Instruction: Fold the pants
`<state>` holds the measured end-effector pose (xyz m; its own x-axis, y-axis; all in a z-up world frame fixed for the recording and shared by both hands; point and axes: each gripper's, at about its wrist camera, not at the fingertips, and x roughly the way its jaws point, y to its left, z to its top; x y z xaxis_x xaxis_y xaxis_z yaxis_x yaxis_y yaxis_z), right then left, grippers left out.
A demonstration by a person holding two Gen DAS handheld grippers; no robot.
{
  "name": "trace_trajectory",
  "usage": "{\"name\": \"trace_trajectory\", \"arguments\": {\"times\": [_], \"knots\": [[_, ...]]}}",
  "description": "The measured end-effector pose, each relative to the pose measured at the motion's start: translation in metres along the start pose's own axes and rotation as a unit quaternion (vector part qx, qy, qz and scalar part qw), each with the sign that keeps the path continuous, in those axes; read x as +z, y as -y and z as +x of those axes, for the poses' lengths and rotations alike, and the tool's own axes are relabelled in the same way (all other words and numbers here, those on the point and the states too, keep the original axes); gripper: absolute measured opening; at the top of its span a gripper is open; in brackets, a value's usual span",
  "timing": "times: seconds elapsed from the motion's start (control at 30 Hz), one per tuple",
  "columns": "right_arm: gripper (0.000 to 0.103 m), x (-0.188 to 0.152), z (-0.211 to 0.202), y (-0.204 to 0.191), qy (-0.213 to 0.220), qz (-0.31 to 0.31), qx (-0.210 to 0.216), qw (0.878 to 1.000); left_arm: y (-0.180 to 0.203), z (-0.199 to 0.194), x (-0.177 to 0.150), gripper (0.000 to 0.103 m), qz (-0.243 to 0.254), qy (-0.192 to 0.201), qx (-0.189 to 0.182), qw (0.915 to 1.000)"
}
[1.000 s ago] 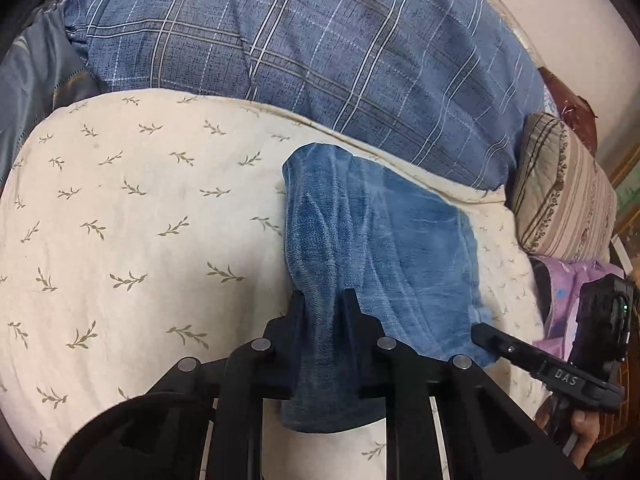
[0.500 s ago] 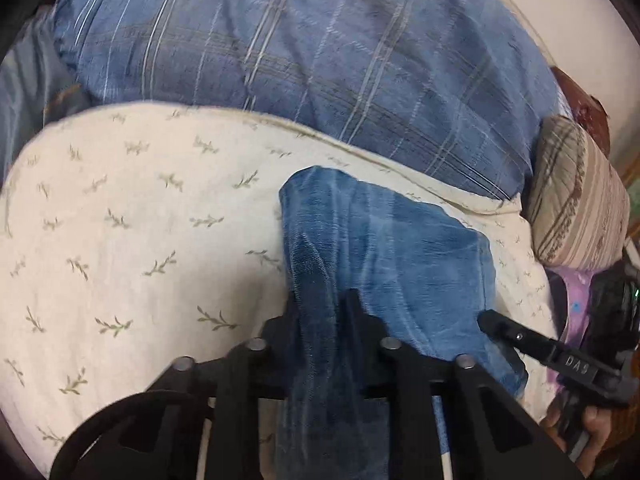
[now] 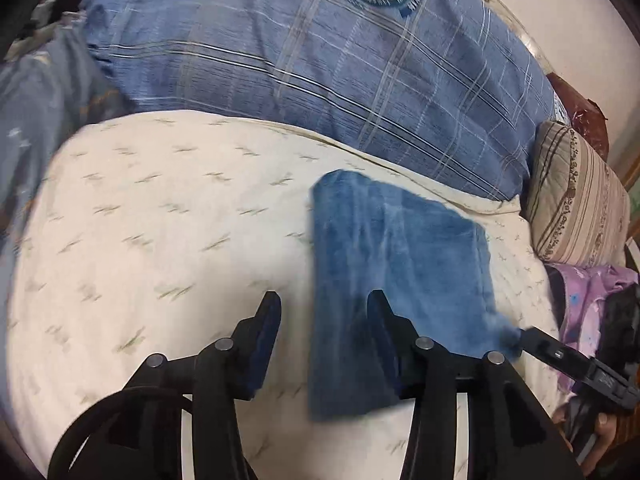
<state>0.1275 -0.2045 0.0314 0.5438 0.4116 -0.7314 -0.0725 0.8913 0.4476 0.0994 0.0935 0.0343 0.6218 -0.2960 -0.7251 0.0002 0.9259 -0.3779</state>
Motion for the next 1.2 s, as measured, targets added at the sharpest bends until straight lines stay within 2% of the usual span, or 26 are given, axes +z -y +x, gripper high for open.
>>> {"name": "trace_trajectory", "arguments": {"times": [0.1, 0.2, 0.3, 0.4, 0.43, 0.53, 0.57, 0.6, 0.63, 0.67, 0.7, 0.77, 0.8, 0.9, 0.97, 1.0, 1.07, 1.1, 1.13, 1.17, 1.2], "knots": [[0.074, -0.025, -0.01, -0.004, 0.003, -0.002, -0.011, 1.0, -0.002, -0.014, -0.03, 0.048, 0.003, -0.004, 0.01, 0.9999], [0.074, -0.046, -0.002, -0.013, -0.024, -0.028, -0.034, 0.999, 0.01, -0.016, -0.05, 0.048, 0.032, -0.013, 0.019, 0.9992], [0.074, -0.051, 0.013, -0.026, -0.028, -0.074, -0.091, 0.993, 0.027, -0.009, -0.057, 0.048, 0.079, -0.012, 0.04, 0.996], [0.073, -0.05, 0.022, -0.026, -0.02, -0.086, -0.125, 0.988, 0.034, 0.004, -0.065, 0.046, 0.094, -0.021, 0.049, 0.9942], [0.066, -0.051, 0.023, -0.024, -0.019, -0.085, -0.128, 0.988, 0.035, 0.008, -0.066, 0.045, 0.095, -0.028, 0.047, 0.994], [0.046, -0.052, 0.021, -0.024, -0.018, -0.084, -0.119, 0.989, 0.034, 0.011, -0.067, 0.036, 0.084, -0.021, 0.037, 0.9955], [0.042, -0.052, 0.023, -0.024, -0.02, -0.086, -0.114, 0.989, 0.033, 0.012, -0.066, 0.033, 0.079, -0.018, 0.037, 0.996], [0.035, -0.054, 0.026, -0.026, -0.022, -0.093, -0.125, 0.988, 0.03, 0.014, -0.064, 0.031, 0.074, -0.015, 0.034, 0.9966], [0.027, -0.053, 0.029, -0.025, -0.024, -0.099, -0.134, 0.986, 0.027, 0.015, -0.064, 0.019, 0.068, -0.012, 0.034, 0.997], [0.022, -0.053, 0.032, -0.026, -0.024, -0.103, -0.145, 0.984, 0.026, 0.014, -0.063, 0.004, 0.069, -0.005, 0.043, 0.9967], [0.013, -0.054, 0.028, -0.026, -0.018, -0.104, -0.153, 0.983, 0.027, 0.009, -0.063, 0.004, 0.074, 0.004, 0.042, 0.9963], [0.012, -0.051, 0.021, -0.025, -0.007, -0.095, -0.14, 0.986, 0.029, 0.001, -0.062, 0.004, 0.074, 0.018, 0.029, 0.9967], [0.011, -0.05, 0.017, -0.023, -0.001, -0.088, -0.134, 0.987, 0.03, 0.0, -0.062, 0.004, 0.077, 0.022, 0.034, 0.9962], [0.011, -0.051, 0.027, -0.016, -0.022, -0.078, -0.142, 0.987, 0.029, 0.017, -0.072, 0.005, 0.092, -0.003, 0.073, 0.9931], [0.012, -0.051, 0.029, -0.013, -0.025, -0.07, -0.14, 0.987, 0.031, 0.016, -0.074, 0.007, 0.094, -0.003, 0.077, 0.9926], [0.017, -0.05, 0.027, -0.014, -0.023, -0.069, -0.136, 0.988, 0.032, 0.013, -0.073, 0.008, 0.096, -0.005, 0.077, 0.9924], [0.02, -0.051, 0.02, -0.013, -0.018, -0.061, -0.126, 0.99, 0.031, 0.003, -0.075, 0.025, 0.086, -0.007, 0.064, 0.9942], [0.031, -0.052, 0.017, -0.013, -0.021, -0.056, -0.124, 0.99, 0.029, -0.004, -0.077, 0.031, 0.078, -0.005, 0.063, 0.9949], [0.05, -0.053, 0.013, -0.012, -0.023, -0.052, -0.121, 0.991, 0.025, -0.011, -0.082, 0.043, 0.066, 0.002, 0.069, 0.9955], [0.058, -0.056, 0.007, -0.011, -0.02, -0.045, -0.117, 0.992, 0.022, -0.017, -0.086, 0.05, 0.056, 0.005, 0.074, 0.9957], [0.068, -0.062, -0.001, -0.01, -0.014, -0.035, -0.109, 0.993, 0.02, -0.022, -0.092, 0.051, 0.046, 0.006, 0.078, 0.9959]]}}
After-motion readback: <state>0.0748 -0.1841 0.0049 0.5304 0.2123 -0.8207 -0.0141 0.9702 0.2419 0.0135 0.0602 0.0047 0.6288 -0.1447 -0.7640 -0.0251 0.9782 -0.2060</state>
